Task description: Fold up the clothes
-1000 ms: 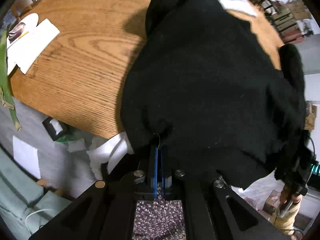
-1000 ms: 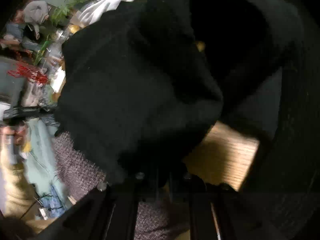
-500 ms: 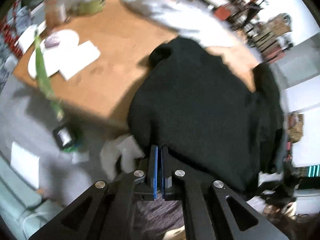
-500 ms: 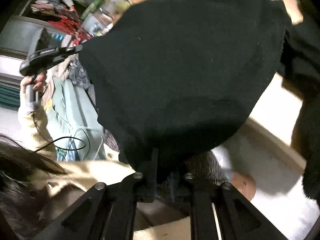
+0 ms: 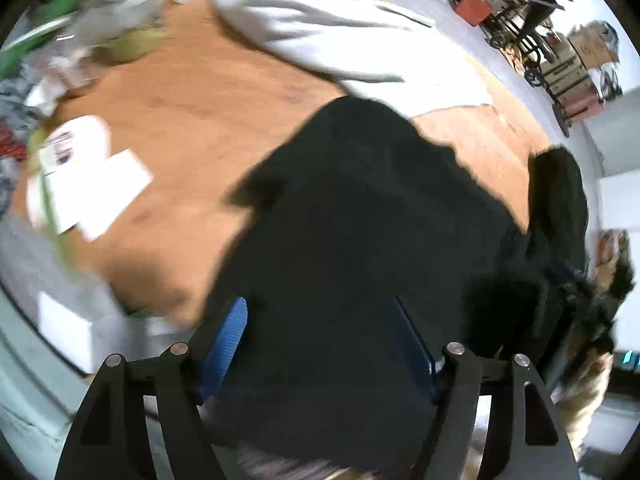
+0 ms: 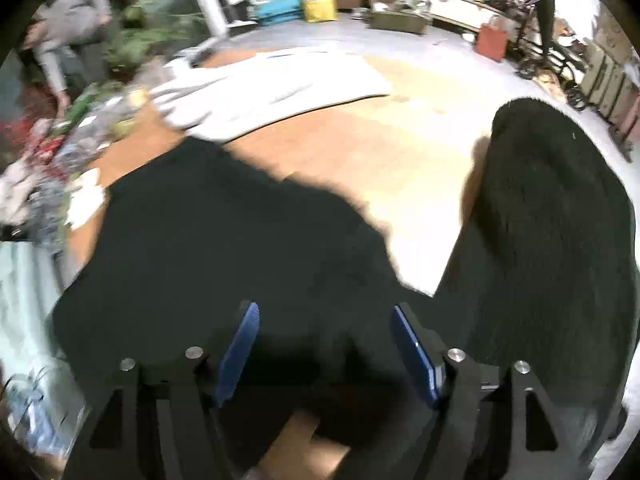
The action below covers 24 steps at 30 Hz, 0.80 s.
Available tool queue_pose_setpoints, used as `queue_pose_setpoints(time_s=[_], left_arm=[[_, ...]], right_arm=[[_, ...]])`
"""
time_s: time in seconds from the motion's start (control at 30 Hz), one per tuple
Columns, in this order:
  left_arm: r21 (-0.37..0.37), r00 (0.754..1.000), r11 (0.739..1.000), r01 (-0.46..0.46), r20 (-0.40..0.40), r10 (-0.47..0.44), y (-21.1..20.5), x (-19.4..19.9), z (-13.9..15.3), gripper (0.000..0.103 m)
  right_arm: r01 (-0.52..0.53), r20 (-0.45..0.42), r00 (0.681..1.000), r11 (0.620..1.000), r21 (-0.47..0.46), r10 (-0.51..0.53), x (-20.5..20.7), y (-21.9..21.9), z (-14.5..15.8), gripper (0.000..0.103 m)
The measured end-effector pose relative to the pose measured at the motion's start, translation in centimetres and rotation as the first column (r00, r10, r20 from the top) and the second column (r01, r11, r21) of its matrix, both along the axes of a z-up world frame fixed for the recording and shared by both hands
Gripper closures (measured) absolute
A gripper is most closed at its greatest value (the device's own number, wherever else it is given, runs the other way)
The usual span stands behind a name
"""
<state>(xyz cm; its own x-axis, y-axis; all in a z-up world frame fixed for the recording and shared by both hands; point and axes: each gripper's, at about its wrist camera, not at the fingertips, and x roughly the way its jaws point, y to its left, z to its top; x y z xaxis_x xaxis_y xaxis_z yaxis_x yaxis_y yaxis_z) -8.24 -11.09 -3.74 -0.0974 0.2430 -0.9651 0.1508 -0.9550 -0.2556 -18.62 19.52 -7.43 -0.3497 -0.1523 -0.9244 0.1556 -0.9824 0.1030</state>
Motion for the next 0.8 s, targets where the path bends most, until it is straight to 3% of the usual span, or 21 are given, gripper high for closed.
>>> queue_pose_setpoints(time_s=[0.13,0.3,0.33,0.4,0.43,0.47,0.53,0.57,0.7,0.8], left_arm=[[0.103,0.992,0.99,-0.099,0.09,0.09,4.0,-8.9,-5.0,0.029],[0.092,0.973,0.988,-0.128,0.205,0.107,8.3,-15.1,-11.0,0.029],[0.1,0.969,0.986,-0.136,0.219,0.112,8.7,-15.6,-11.8,0.029],[0.114,0.961,0.982,-0.153,0.248,0.121,9.6,-16.7,-13.4,0.029],[0.094,0.966,0.985,-0.146,0.227,0.121,9.9,-16.9,-13.1,0.032],[0.073,0.971,0.988,-0.139,0.206,0.121,10.3,-17.1,-12.9,0.039],[0.027,0.99,0.999,-0.029,0.142,0.025,11.5,-16.9,-12.4,0.079],[0.006,0.992,1.0,0.022,0.124,-0.022,12.1,-16.6,-12.2,0.086],[-0.072,0.992,0.991,0.115,0.059,-0.111,13.1,-15.5,-9.7,0.091],[-0.122,0.989,0.984,0.133,-0.049,-0.14,13.7,-16.3,-4.7,0.091]], right_arm=[[0.044,0.074,0.996,0.999,0.025,-0.046,-6.2,0.8,-3.4,0.033],[-0.04,0.089,0.996,0.995,0.094,0.032,-7.1,-1.2,-5.0,0.031],[-0.043,0.087,0.996,0.993,0.108,0.033,-7.1,-1.8,-5.4,0.032],[-0.037,0.071,0.997,0.992,0.125,0.028,-6.8,-2.2,-6.1,0.046],[-0.037,0.063,0.998,0.991,0.13,0.029,-6.7,-2.3,-6.2,0.066],[-0.047,0.06,0.997,0.99,0.135,0.039,-6.7,-2.4,-6.1,0.079],[-0.066,0.053,0.997,0.987,0.146,0.059,-6.6,-2.6,-5.9,0.088],[-0.075,0.05,0.996,0.986,0.151,0.068,-6.6,-2.8,-5.8,0.09],[-0.105,0.032,0.994,0.98,0.169,0.101,-6.6,-3.0,-5.1,0.093],[-0.078,-0.031,0.996,0.983,0.165,0.084,-8.2,-2.1,-2.0,0.094]])
